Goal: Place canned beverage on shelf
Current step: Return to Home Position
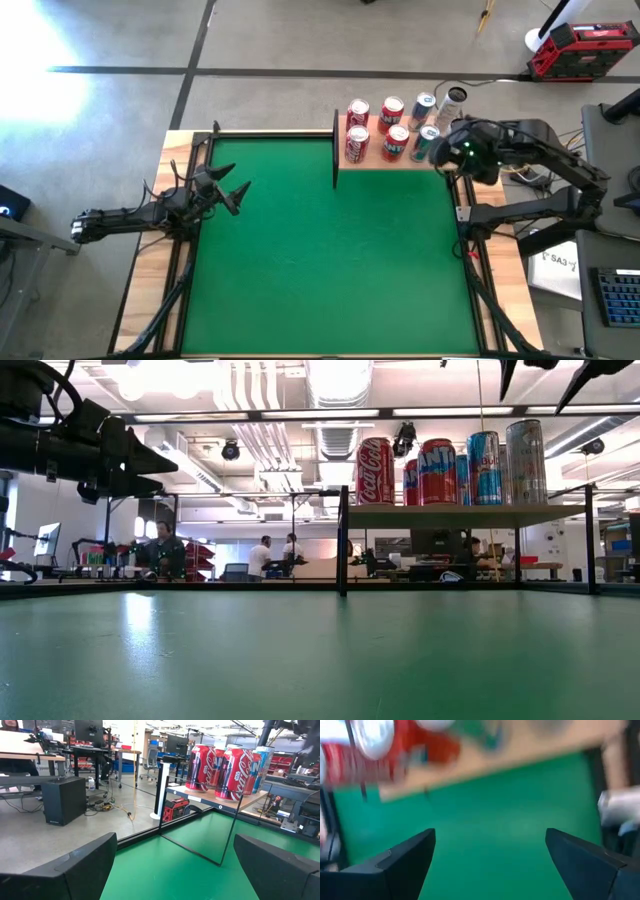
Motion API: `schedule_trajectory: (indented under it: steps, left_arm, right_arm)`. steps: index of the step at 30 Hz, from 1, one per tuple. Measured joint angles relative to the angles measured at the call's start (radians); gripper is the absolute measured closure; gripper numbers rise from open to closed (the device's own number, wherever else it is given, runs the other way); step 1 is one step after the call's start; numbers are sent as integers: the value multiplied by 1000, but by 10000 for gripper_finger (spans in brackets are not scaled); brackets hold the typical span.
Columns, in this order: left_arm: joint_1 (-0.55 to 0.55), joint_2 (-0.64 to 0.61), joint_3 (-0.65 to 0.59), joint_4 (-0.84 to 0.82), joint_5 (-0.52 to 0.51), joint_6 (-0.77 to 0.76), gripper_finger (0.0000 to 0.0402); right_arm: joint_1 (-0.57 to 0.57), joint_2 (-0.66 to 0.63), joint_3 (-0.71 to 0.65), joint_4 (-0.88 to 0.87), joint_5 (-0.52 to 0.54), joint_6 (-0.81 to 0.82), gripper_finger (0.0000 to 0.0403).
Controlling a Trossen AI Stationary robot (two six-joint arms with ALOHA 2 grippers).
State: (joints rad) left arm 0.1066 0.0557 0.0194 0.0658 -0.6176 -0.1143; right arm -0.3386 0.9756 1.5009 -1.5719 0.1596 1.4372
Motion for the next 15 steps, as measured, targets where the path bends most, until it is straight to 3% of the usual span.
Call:
schedule_trajectory:
  steps: [3,6,11,15]
  left_arm:
    - [0,0,0,0,0,0,15]
    - [0,0,0,0,0,0,15]
    - [0,0,0,0,0,0,15]
    - [0,0,0,0,0,0,15]
  right_arm:
    - [4,8,-14,1,-182,0,34]
    - [46,22,-51,20,-266,2,34]
    - [198,37,-116,209,-259,33,35]
    - [355,70,-139,411,-171,17,35]
